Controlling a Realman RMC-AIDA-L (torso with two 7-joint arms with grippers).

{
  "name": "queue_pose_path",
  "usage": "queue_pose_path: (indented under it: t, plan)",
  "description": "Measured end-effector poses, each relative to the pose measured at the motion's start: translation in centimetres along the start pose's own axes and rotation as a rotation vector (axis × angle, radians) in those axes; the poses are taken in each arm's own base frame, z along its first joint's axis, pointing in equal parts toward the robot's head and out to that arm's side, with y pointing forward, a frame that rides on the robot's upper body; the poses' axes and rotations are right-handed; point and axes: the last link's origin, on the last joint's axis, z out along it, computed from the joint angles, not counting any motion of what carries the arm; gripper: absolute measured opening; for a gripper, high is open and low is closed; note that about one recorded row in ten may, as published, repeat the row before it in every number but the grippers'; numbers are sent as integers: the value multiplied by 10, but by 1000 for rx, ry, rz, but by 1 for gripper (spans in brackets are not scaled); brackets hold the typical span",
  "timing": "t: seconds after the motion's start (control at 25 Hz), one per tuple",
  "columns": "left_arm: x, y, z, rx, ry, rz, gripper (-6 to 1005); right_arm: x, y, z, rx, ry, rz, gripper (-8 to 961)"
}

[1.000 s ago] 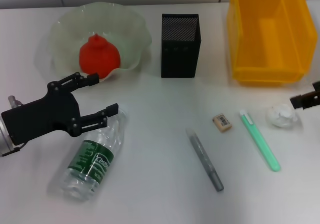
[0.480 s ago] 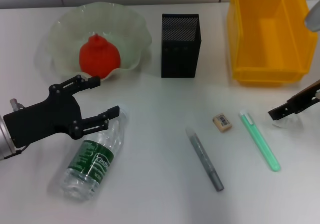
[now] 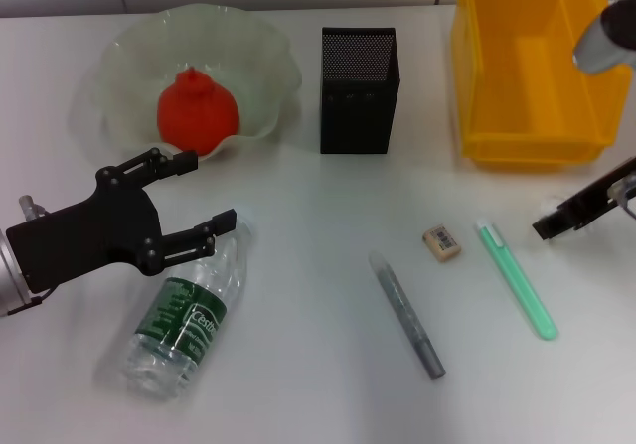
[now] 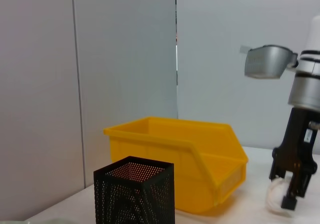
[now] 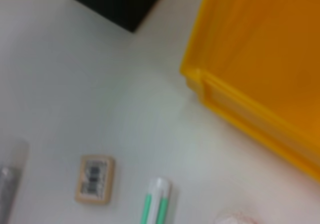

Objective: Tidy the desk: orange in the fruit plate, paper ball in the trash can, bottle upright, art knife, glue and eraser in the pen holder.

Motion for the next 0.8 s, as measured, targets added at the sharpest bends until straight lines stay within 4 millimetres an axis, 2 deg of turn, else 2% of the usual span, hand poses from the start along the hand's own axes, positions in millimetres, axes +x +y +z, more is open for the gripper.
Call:
queue_pose_path:
  t: [0.16, 0.2, 0.24, 0.28, 0.4, 0.44, 0.52, 0.6, 0.64, 0.68, 0.8]
  plan:
    - [0, 0, 0, 0, 0, 1, 830, -8, 6, -35, -25, -109, -3, 501]
    - [0, 0, 0, 0, 0, 1, 829, -8, 6, -35, -25, -109, -3, 501]
    - [0, 0, 0, 0, 0, 0, 829, -13, 5, -59, -16, -201, 4, 500]
    - [0, 0, 0, 0, 0, 0, 829, -13, 5, -59, -16, -201, 4, 500]
    - [1, 0, -1, -6, 6, -6, 829, -21, -6, -91, 57, -356, 27, 500]
    - [1, 0, -2, -4, 8, -8, 829, -27, -18, -102, 105, -433, 54, 500]
    - [1, 0, -3, 0, 9, -12, 829, -30, -24, -103, 120, -460, 63, 500]
    - [2, -1, -3, 3, 11, -18, 829, -38, -34, -95, 130, -500, 59, 501]
    - [2, -2, -4, 8, 14, -29, 829, -45, -40, -76, 121, -511, 39, 501]
    - [2, -2, -4, 12, 16, -37, 829, -45, -40, -76, 121, -511, 39, 501]
    - [5, -5, -5, 21, 21, -68, 828, -51, -44, -55, 116, -514, 48, 501]
